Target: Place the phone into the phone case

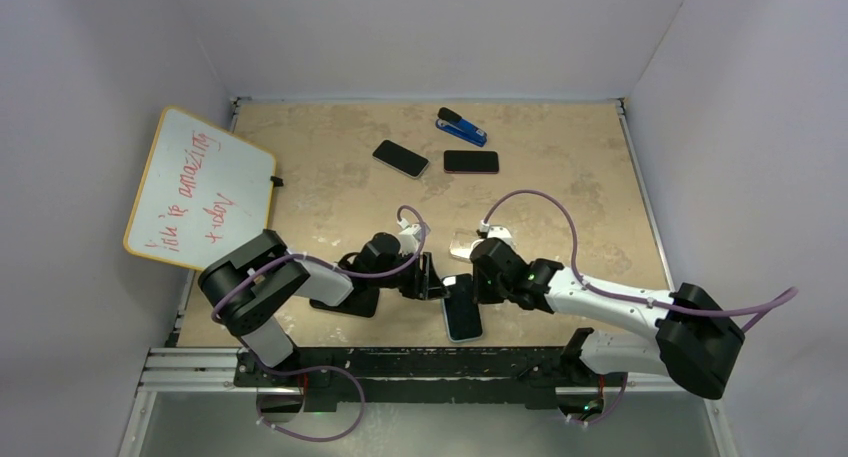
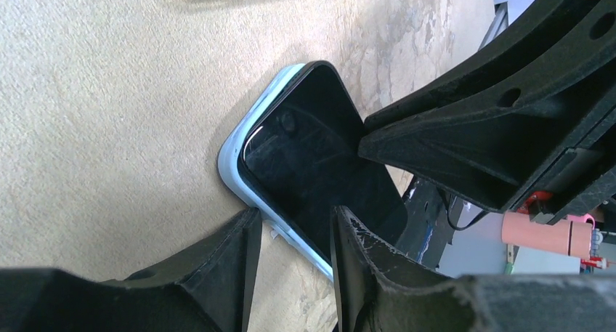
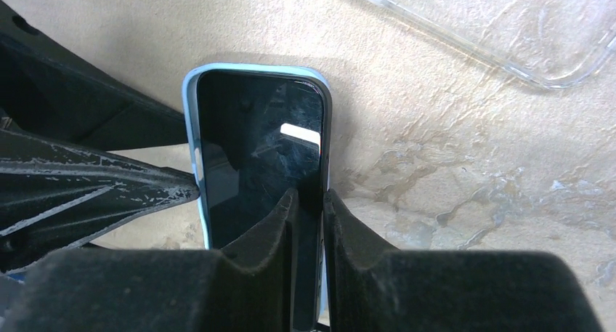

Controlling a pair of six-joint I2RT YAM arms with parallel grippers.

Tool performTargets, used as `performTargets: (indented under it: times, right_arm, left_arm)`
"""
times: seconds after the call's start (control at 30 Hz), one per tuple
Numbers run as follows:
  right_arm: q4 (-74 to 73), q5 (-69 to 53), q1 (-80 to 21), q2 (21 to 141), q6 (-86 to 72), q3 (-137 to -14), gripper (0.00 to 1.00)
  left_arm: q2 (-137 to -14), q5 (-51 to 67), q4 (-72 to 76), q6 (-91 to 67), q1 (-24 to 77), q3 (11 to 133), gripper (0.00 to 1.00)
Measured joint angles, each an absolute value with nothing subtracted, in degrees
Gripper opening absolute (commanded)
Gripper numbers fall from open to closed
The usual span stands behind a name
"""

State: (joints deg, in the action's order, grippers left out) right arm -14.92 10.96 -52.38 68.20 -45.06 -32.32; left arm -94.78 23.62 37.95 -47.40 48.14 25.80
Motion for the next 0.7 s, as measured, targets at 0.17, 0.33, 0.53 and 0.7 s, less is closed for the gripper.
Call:
performTargets:
  times: [0.17, 0.33, 0.53, 0.7]
  right_arm:
    - [-13.06, 9.47, -52.18, 67.94, -43.86, -31.35, 0.13]
    - [-12.27, 8.54, -51.92, 67.75, -43.20, -30.83, 0.13]
    - [-12.36, 8.36, -51.68, 67.79, -43.48, -30.83, 0.20]
    - [-14.09, 8.12, -52.10, 64.97, -45.30, -30.81, 0.37]
  left_arm:
    - [-95.13, 23.53, 37.95, -47.37, 48.34, 26.17, 0.41]
    - [-95.13, 23.38, 37.78, -47.37, 48.42, 26.26, 0.40]
    - [-94.87, 22.98, 36.75, -47.40, 48.49, 26.48, 0.41]
    - [-92.07, 20.91, 31.77, -47.42, 49.30, 26.81, 0.43]
